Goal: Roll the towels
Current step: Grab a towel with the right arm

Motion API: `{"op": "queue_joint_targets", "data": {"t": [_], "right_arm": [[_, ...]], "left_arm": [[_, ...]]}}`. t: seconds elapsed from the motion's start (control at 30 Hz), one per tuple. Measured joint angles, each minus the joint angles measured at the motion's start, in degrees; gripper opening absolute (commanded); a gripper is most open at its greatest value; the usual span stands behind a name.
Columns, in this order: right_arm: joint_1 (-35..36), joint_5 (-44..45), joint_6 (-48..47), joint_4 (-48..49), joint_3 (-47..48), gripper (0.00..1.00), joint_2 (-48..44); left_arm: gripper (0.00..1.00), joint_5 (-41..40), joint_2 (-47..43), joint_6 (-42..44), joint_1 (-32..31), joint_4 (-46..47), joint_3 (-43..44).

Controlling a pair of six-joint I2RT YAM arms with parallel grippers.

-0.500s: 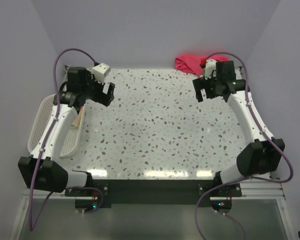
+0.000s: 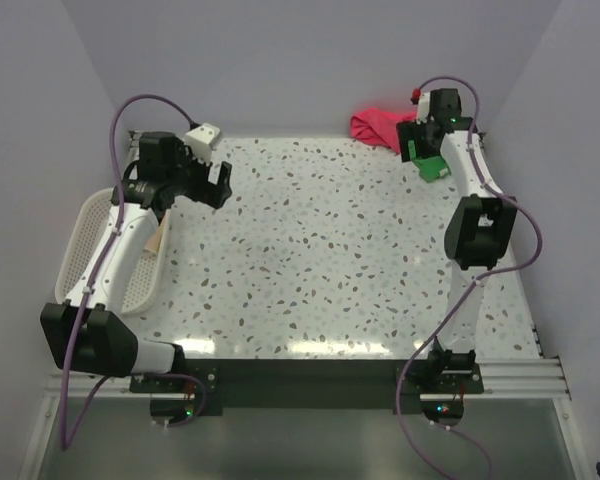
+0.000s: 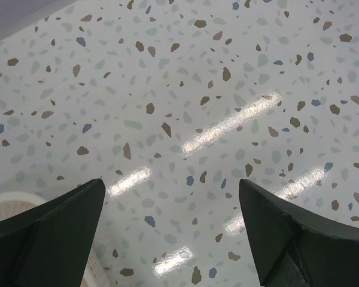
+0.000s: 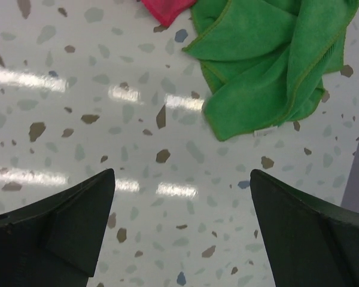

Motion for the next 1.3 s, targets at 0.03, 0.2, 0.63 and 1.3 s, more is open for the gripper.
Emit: {"op": "queue_joint_targets", "data": {"t": [0.03,0.2,0.63,1.3], "right_arm": [[-0.42,0.68,0.20,0.02,2.84,0.99,2.95],[-2.25,4.92,1.16,1.68,10.58,0.99,13.77],[-5.44,7.69,5.33,6.36,12.52,0.45,22.34],[-7.39,-10.71,8.31,1.25,-10.73,0.00,-21.51]], "left_arm": [[1.00,-0.22,0.24,-0.11,0.00,0.20,0.00],[1.00,-1.31,1.75,-0.50,0.00,0.33,0.00],[1.00,-2.19,2.27,-0.52,0.00,0.31,-0.02],[1.00,0.92,2.08,-1.99,0.00,0.35,0.00]]}}
